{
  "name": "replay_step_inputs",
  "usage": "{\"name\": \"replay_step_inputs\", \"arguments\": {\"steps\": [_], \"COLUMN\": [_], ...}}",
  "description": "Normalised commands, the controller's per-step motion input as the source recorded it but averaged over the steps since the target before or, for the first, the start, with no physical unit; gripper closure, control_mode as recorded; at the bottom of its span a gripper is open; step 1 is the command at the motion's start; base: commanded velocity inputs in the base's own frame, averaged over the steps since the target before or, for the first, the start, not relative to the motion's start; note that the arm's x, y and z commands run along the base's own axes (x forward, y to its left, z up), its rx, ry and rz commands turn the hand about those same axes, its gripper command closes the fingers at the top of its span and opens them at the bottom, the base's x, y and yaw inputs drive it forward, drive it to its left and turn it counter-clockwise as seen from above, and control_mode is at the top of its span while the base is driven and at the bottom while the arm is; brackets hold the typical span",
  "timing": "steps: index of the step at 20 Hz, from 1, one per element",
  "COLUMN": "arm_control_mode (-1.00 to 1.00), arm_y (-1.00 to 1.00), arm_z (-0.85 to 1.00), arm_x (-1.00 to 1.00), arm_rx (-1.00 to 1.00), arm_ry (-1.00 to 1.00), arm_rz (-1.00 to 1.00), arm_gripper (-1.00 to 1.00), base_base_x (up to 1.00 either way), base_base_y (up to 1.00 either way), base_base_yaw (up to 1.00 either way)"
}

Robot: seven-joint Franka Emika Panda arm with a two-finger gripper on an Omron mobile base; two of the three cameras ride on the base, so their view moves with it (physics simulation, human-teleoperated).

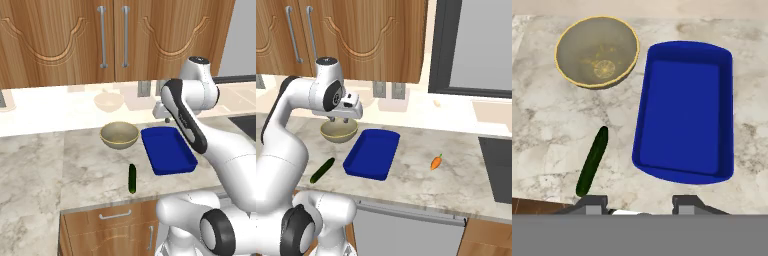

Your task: Place the two vegetables and bowl onto the tray for setting up a vegetable dip station.

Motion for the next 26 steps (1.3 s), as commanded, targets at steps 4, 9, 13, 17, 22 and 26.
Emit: {"name": "replay_step_inputs", "arguments": {"steps": [4, 9, 13, 17, 22, 26], "arm_control_mode": [-1.0, -1.0, -1.0, -1.0, -1.0, -1.0], "arm_y": [0.21, 0.38, 0.34, 0.1, 0.06, 0.03], "arm_z": [-0.09, -0.19, -0.08, -0.13, -0.25, -0.3], "arm_x": [0.0, 0.0, 0.04, 0.18, 0.25, 0.26], "arm_rx": [0.0, 0.0, 0.0, 0.0, 0.0, 0.0], "arm_ry": [0.0, 0.0, -0.06, -0.04, 0.0, 0.0], "arm_rz": [-0.09, -0.2, -0.17, -0.08, -0.06, -0.09], "arm_gripper": [-1.0, -1.0, -1.0, -1.0, -1.0, -1.0], "base_base_x": [0.0, 0.0, 0.0, 0.0, 0.0, 0.0], "base_base_y": [0.0, 0.0, 0.0, 0.0, 0.0, 0.0], "base_base_yaw": [0.0, 0.0, 0.0, 0.0, 0.0, 0.0]}}
